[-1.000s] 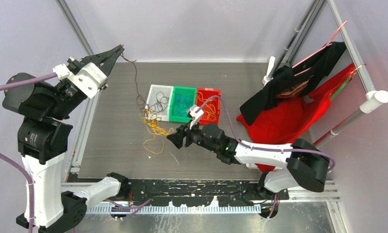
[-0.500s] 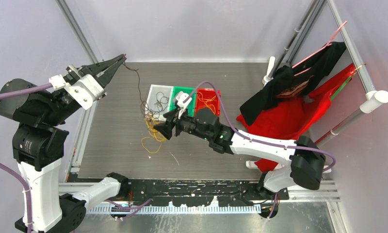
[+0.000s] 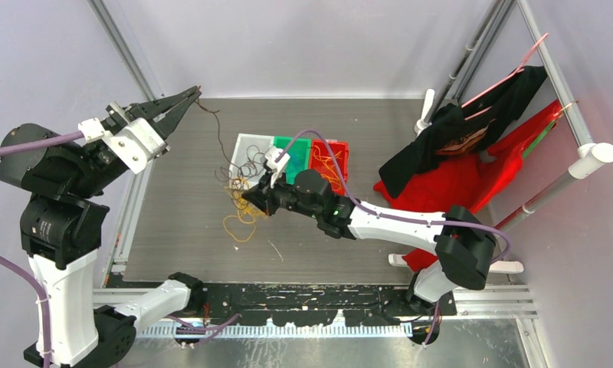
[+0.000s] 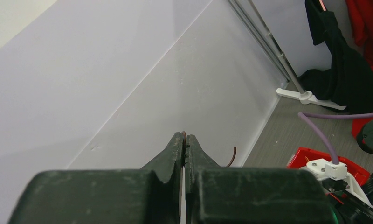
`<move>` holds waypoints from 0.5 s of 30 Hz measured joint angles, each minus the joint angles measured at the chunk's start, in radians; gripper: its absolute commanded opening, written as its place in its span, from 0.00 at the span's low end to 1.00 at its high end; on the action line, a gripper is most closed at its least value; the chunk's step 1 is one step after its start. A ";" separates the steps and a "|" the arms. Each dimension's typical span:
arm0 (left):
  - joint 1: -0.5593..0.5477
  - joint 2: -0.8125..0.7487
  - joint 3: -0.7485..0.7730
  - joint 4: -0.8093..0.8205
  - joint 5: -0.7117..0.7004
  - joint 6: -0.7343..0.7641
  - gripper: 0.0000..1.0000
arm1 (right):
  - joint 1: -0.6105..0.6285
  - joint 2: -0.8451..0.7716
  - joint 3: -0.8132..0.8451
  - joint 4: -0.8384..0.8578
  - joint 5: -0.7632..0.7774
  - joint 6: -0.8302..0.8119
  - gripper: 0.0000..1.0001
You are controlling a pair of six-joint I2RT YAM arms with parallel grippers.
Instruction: Untangle the cables
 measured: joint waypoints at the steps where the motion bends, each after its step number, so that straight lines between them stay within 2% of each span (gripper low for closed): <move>1: 0.000 0.000 -0.001 0.000 0.000 0.001 0.00 | -0.001 0.000 -0.001 0.006 -0.001 0.006 0.01; 7: 0.000 -0.002 -0.014 0.022 -0.044 0.014 0.00 | -0.001 -0.006 -0.067 0.043 -0.005 0.047 0.01; 15: 0.000 0.037 -0.016 0.108 -0.215 0.127 0.00 | -0.001 -0.072 -0.268 0.035 0.039 0.110 0.01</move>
